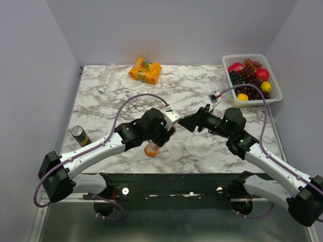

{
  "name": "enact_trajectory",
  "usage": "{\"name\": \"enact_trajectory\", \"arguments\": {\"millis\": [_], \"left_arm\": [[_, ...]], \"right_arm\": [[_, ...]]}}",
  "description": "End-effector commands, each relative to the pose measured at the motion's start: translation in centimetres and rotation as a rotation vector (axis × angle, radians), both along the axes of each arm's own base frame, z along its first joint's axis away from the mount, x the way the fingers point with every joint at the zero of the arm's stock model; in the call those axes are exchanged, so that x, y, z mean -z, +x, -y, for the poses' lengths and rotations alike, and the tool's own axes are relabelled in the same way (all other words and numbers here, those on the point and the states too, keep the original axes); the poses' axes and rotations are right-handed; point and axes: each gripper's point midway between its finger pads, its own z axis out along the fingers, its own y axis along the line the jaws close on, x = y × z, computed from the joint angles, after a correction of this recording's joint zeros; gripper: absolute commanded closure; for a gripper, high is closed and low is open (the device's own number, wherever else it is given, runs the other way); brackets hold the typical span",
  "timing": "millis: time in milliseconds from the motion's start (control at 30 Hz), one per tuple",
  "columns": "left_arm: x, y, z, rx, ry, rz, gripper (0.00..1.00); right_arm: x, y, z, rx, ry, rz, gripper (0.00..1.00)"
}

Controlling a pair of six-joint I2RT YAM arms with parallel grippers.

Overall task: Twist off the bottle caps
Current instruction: Unscrew the bottle cap from the plastic bottle.

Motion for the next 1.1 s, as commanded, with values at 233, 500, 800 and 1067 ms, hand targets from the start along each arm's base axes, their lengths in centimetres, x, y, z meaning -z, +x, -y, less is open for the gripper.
{"name": "enact_trajectory", "arguments": {"millis": [233, 500, 800, 1067], "left_arm": [[-0.6, 0.7, -0.1, -0.032, 0.031, 0.038, 0.61], [0.0, 0.6, -0.1, -0.026, 0.057, 0.034, 0.61], [0.4, 0.0, 0.3, 0.004, 0.07, 0.029, 0.61], [0.4, -0.5, 0.8, 0.038, 0.059, 0.017, 0.61]], "right_arm": [[-1.5, 0.3, -2.7, -0.031, 0.051, -0.01, 0.31], [-1.6, 0.4, -2.8, -0.012, 0.038, 0.005, 0.34], [-1.0, 0.6, -3.0, -0.009, 0.023, 0.01, 0.45], [-0.4, 0.4, -3.2, -0.027, 0.017, 0.017, 0.73]]}}
